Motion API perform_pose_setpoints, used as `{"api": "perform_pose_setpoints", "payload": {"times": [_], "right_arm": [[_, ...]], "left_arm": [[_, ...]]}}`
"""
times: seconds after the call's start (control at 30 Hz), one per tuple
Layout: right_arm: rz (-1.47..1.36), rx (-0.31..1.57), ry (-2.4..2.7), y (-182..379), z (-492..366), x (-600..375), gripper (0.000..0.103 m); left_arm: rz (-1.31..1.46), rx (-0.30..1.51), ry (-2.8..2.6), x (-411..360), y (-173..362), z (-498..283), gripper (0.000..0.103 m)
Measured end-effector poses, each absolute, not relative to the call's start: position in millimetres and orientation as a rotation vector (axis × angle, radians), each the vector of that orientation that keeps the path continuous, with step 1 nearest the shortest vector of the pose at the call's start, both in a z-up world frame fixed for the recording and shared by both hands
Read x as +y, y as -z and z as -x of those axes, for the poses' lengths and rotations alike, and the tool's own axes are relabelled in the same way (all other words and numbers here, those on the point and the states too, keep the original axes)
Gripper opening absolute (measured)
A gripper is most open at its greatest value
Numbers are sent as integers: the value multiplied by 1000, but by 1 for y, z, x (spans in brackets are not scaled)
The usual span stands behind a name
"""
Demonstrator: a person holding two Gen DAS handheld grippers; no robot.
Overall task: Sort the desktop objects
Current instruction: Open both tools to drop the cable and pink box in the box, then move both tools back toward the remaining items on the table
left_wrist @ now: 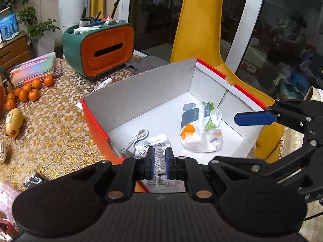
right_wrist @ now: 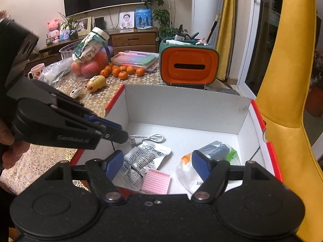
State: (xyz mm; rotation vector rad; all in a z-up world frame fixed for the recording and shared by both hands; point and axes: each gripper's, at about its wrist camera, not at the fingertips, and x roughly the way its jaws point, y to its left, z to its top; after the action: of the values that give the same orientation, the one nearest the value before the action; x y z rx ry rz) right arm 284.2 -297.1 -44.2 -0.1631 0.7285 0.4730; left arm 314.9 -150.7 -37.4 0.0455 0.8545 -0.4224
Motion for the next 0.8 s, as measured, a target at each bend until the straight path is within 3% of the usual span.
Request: {"api": "perform_pose_setpoints", "payload": {"times": [0.37, 0.67, 0.73, 0.8], "right_arm": [[124, 694, -449, 31, -264, -296, 83], [89, 674, -443, 24, -251, -291, 83], [85, 671, -444, 22, -247, -289, 83], [86, 669, -445, 21, -244, -285, 83]], "left_arm": [[-34, 804, 406, -132, 27, -283, 9], [8, 759, 403, -116, 15, -262, 10], [17, 752, 394, -111, 13, -257, 14], [28, 744, 391, -105, 11, -252, 26]]}}
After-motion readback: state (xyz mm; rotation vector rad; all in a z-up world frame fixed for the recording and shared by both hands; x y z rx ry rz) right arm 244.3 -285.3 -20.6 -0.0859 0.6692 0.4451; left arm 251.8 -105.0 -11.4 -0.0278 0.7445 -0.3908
